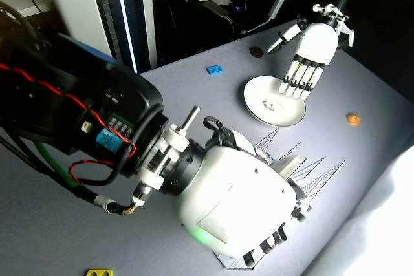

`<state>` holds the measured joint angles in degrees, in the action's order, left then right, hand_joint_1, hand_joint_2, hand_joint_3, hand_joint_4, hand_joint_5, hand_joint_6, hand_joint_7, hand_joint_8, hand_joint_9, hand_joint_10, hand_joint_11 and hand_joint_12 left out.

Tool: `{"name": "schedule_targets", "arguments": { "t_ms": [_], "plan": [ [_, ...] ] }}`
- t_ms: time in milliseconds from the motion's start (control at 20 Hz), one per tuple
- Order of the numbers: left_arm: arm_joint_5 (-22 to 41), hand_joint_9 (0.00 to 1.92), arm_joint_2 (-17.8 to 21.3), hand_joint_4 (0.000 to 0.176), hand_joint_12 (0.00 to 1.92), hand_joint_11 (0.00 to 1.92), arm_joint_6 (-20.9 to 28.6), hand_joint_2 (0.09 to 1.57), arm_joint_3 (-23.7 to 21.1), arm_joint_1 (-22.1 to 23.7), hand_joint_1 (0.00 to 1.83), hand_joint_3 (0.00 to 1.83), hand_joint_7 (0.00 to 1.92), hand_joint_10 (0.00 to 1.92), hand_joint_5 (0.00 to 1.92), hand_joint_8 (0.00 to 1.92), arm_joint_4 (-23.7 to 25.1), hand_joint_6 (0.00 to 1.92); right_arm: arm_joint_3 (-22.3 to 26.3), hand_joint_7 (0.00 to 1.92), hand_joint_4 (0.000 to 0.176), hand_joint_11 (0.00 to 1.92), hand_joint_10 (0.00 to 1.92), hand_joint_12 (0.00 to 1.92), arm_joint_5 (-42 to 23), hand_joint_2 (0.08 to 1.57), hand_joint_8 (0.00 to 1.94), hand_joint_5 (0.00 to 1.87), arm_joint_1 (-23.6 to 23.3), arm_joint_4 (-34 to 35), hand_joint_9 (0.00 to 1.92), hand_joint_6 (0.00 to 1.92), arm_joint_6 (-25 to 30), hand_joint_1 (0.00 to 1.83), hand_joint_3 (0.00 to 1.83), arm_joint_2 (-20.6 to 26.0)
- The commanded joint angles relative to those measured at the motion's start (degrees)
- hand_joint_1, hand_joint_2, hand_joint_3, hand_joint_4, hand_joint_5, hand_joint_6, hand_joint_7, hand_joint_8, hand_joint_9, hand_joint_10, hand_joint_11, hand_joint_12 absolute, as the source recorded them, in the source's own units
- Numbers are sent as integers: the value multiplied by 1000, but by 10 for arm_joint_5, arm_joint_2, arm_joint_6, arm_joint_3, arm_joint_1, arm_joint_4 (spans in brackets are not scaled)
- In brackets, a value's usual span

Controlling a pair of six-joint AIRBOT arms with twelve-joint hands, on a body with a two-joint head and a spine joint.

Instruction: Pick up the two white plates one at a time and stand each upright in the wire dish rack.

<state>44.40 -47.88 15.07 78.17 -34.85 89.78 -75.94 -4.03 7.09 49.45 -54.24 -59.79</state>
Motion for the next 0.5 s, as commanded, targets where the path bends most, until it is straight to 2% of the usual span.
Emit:
{"name": "schedule_targets", "arguments": {
  "t_ms": [0,150,450],
  "plan": [
    [10,208,-1,0,539,0,1,1101,4,7,0,0,237,10,201,10,-22,7,-5,970,0,664,1195,1401,-62,1128,1008,864,-3,5,901,1124,9,1362,3,1],
    [9,213,-2,0,531,0,1,1100,5,7,0,0,246,2,189,3,-18,2,-10,929,0,635,1267,1418,-61,1149,1069,831,2,5,856,1185,9,1362,1,-6],
    [5,220,-4,0,542,0,1,1103,10,10,0,0,256,3,214,2,-18,2,-28,912,0,614,1275,1419,-63,1152,1085,829,16,5,853,1192,10,1361,1,-20]
  ]
}}
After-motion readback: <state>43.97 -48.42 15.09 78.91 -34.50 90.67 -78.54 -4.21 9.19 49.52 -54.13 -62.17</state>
